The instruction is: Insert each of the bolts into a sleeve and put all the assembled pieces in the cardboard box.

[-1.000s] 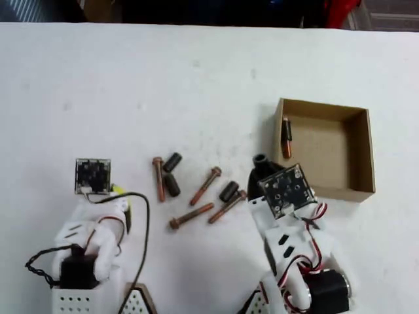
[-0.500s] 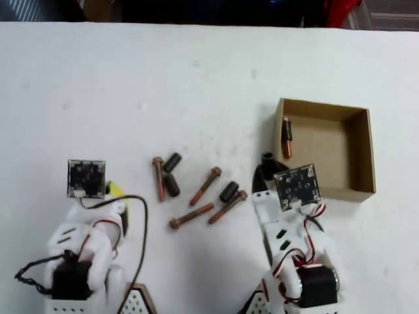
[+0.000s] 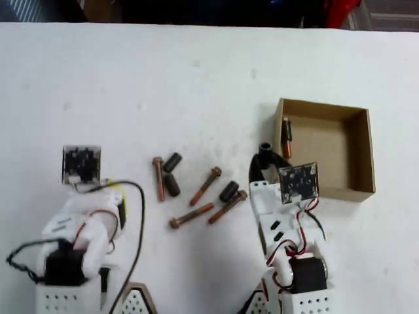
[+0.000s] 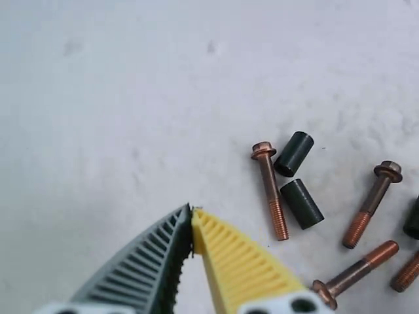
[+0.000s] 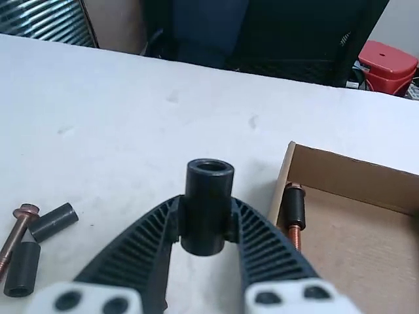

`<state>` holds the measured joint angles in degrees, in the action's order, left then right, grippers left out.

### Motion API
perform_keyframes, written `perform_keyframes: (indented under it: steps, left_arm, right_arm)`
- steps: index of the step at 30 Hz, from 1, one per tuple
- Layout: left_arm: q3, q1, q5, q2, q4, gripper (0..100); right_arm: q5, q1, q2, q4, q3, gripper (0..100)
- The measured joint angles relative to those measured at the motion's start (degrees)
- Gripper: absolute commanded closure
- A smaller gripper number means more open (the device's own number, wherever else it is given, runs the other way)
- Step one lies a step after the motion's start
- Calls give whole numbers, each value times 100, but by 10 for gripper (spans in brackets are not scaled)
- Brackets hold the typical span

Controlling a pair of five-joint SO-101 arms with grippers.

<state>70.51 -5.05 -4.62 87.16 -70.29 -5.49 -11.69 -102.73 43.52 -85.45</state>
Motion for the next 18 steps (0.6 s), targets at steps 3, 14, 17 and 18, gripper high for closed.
perform_keyframes:
  steps: [3,14,17,18]
  left_arm:
    - [-290,193,-193,-835,255,979]
    - [-1160,1037,-475,-3297,941,976]
    - [-1248,1055,-607,-3886,1240,976]
    - [-1266,1055,-756,-4079,1354,976]
  right_arm:
    - [18,0,0,-26,-62,981]
    - [35,18,9,-888,-800,981]
    - [35,9,9,-897,-800,981]
    - [35,9,9,-897,-800,981]
